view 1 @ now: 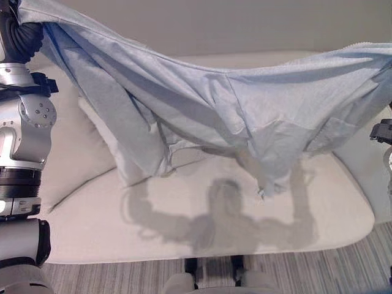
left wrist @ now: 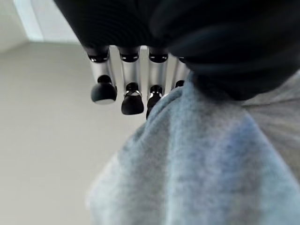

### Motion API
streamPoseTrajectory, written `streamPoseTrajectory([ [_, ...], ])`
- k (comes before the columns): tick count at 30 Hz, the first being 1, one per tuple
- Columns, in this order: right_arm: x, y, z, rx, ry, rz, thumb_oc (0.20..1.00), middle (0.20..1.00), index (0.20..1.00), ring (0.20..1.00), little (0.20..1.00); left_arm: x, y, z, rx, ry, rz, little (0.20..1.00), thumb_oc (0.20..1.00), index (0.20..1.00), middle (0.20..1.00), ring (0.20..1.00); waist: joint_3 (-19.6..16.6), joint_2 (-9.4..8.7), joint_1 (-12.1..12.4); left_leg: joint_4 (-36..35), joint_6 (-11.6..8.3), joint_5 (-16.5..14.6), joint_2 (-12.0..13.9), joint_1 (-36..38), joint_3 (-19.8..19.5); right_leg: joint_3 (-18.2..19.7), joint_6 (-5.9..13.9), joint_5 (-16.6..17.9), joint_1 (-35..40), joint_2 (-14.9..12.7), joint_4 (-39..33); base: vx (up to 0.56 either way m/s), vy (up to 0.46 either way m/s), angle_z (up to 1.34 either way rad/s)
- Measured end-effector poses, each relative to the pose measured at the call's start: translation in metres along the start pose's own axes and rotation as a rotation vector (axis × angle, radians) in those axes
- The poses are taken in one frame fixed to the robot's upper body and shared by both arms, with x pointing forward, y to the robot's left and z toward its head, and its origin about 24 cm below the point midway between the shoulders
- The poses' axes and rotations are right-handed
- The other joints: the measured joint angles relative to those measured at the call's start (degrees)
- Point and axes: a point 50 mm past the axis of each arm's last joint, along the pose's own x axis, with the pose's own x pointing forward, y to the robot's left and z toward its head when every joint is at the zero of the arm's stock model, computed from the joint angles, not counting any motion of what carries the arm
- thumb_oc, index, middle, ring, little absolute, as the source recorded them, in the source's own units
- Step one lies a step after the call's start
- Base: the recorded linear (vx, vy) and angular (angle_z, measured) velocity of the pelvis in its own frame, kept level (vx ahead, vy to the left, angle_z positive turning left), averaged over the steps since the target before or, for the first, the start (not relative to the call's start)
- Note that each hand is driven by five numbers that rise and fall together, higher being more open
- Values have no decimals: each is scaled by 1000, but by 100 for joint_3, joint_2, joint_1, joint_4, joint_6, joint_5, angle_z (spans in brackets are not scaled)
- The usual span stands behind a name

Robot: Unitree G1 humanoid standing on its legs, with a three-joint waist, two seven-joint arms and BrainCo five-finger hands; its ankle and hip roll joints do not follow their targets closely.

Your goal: Hang the clothes on the sofa on the clothes rack.

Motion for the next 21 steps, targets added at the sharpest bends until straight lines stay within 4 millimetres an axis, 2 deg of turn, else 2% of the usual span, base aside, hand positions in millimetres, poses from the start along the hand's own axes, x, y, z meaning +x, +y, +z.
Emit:
streamPoseTrajectory([
  [4, 2, 18, 2, 22, 0, 58, 200, 200, 200, 200, 200, 5, 2, 3, -20, -2, 9, 200, 200, 200, 200, 200, -149, -8, 1, -10, -32, -40, -25, 72, -126, -146, 3, -19, 147, -38, 0, 22, 161, 15],
  [7, 16, 35, 17, 34, -76, 82, 200, 200, 200, 200, 200, 26, 8, 22, -42, -66, 56, 200, 200, 200, 200, 200, -251, 28, 91, 0, 30, -65, -178, 69, -172, -201, 97, -15, 164, -198, 1, -37, 327, 19],
  [8, 22, 45, 25, 48, -113, 100, 200, 200, 200, 200, 200, 38, 15, 35, -52, -118, 89, 200, 200, 200, 200, 200, -279, 51, 117, 0, 191, -41, -320, 69, -161, -192, 207, -25, 151, -331, 34, -84, 324, 2],
  [10, 27, 52, 32, 35, -149, 100, 200, 200, 200, 200, 200, 49, 26, 41, -39, -147, 134, 200, 200, 200, 200, 200, -318, 80, 163, 2, 423, -1, -496, 21, -97, -142, 358, -129, -66, -504, 335, -136, 216, -5],
  [12, 27, 50, 30, 18, -142, 87, 200, 200, 200, 200, 200, 50, 28, 40, -31, -144, 140, 200, 200, 200, 200, 200, -340, 54, 164, 5, 499, 48, -598, 25, -109, -144, 401, -166, -91, -578, 470, -139, 73, 12],
  [13, 27, 49, 27, 7, -135, 86, 200, 200, 200, 200, 200, 51, 25, 42, -38, -148, 138, 200, 200, 200, 200, 200, -342, 65, 127, 14, 570, 82, -600, 19, -188, -109, 481, -372, -159, -547, 710, -98, -4, 36],
  [14, 27, 48, 22, -6, -118, 86, 200, 200, 200, 200, 200, 52, 21, 48, -43, -161, 124, 200, 200, 200, 200, 200, -342, 64, 97, 64, 575, 93, -581, -5, -307, 136, 556, -727, -259, -436, 1156, -27, -16, 66],
  [15, 27, 47, 15, -21, -88, 86, 200, 200, 200, 200, 200, 51, 12, 54, -47, -181, 90, 200, 200, 200, 200, 200, -353, 45, 71, 131, 553, 82, -514, -20, -486, 476, 494, -1140, -304, -67, 1627, -3, -78, 55],
  [16, 27, 47, 15, -22, -88, 86, 200, 200, 200, 200, 200, 50, 8, 51, -37, -177, 67, 200, 200, 200, 200, 200, -440, -97, 178, 140, 508, 54, -544, -24, -471, 483, 102, -1235, -213, 78, 1514, -13, -120, 65],
  [17, 24, 42, 10, -30, -68, 70, 200, 200, 200, 200, 200, 49, 7, 47, -36, -165, 52, 200, 200, 200, 200, 200, -451, -126, 339, 124, 381, 107, -470, 13, -618, 279, -60, -987, 175, 174, 980, -189, -173, 38],
  [19, 18, 39, 4, -37, -40, 68, 200, 200, 200, 200, 200, 41, 5, 39, -55, -128, 39, 200, 200, 200, 200, 200, -492, -179, 533, 168, 262, 105, -418, -17, -774, 163, -104, -848, 416, 283, 635, -225, -71, 52],
  [20, 16, 33, 0, -41, -29, 42, 200, 200, 200, 200, 200, 37, 4, 37, -66, -116, 39, 200, 200, 200, 200, 200, -485, -217, 526, 299, 174, 165, -417, -201, -891, 116, -111, -773, 407, 316, 603, -158, 60, 110],
  [21, 16, 26, -7, -60, 2, 19, 200, 200, 200, 200, 200, 33, -3, 37, -80, -100, 19, 200, 200, 200, 200, 200, -492, -271, 458, 349, -91, 286, -425, -437, -973, -73, -164, -730, 407, 303, 439, -210, 113, 135],
])
